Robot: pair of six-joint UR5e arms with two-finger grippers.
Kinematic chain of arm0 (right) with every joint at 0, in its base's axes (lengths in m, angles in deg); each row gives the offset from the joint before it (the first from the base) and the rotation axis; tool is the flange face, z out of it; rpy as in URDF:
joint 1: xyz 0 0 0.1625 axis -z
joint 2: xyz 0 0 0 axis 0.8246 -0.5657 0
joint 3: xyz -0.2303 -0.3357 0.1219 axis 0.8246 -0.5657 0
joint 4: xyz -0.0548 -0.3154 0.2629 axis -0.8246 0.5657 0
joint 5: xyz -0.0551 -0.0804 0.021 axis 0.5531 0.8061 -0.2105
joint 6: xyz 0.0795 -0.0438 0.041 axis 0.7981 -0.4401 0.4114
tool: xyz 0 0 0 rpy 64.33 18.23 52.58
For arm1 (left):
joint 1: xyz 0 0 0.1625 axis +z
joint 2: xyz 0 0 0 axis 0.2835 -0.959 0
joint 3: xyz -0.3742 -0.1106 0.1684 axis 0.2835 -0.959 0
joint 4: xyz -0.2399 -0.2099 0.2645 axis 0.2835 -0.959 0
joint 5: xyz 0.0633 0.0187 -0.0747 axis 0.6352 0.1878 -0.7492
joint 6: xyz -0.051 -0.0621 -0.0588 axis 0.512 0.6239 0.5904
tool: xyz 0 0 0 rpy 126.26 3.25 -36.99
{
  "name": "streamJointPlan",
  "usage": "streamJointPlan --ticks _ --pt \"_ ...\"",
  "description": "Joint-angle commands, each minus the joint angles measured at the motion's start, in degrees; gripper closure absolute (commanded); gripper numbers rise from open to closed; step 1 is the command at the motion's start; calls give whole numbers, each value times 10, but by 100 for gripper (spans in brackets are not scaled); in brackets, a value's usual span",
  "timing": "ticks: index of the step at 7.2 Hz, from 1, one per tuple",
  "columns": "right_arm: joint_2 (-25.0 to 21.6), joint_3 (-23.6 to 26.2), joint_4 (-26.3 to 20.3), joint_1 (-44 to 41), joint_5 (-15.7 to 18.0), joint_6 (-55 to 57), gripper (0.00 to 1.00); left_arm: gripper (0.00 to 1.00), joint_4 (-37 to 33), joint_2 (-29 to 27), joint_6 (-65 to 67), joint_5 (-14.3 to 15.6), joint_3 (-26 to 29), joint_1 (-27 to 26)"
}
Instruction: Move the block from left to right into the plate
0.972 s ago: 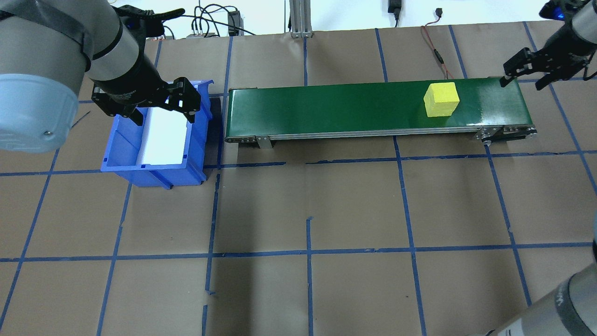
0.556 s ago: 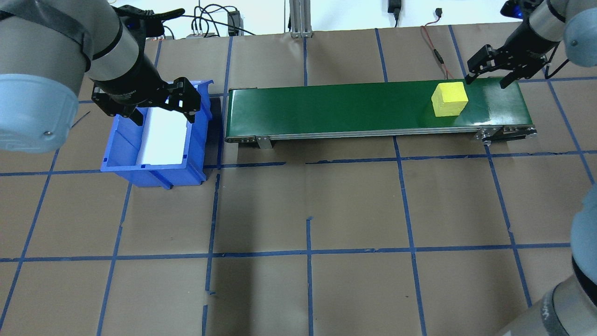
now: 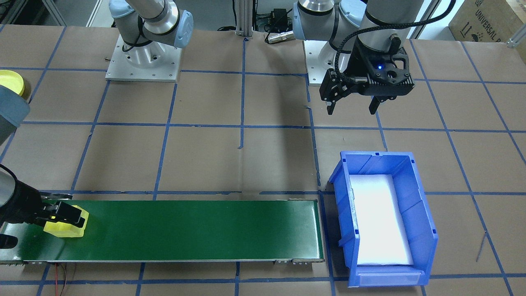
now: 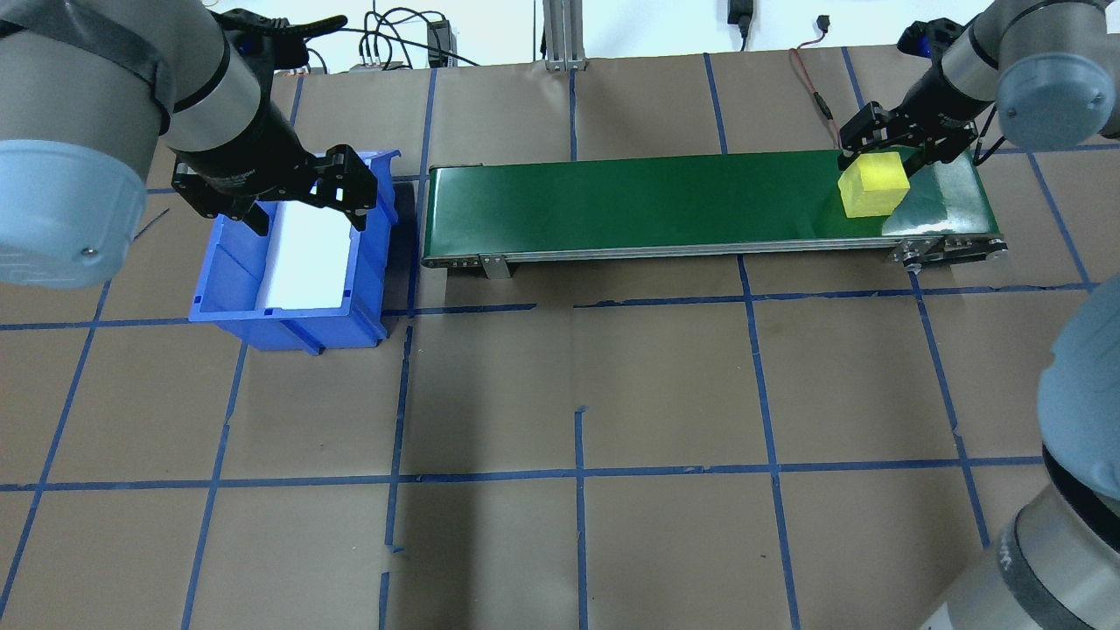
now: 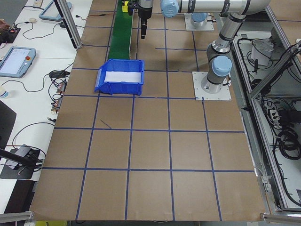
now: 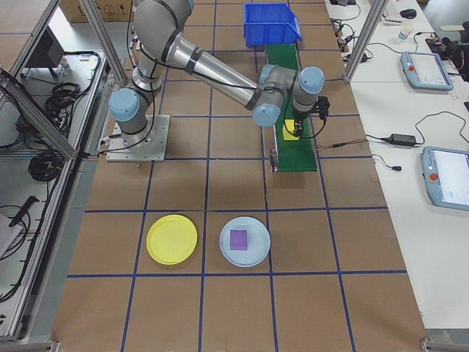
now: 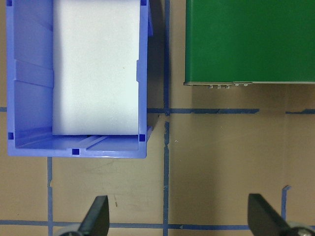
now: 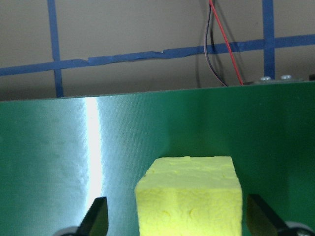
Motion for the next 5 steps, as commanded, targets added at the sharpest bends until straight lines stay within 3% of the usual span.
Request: streamJointPlan --ticks 1,3,5 --pt "14 12 4 1 24 -1 10 0 0 0 0 0 0 0" --pt "11 11 1 1 74 -2 66 0 0 0 0 1 0 -1" --pt "3 -3 -1 3 97 -3 70 0 0 1 0 1 0 -4"
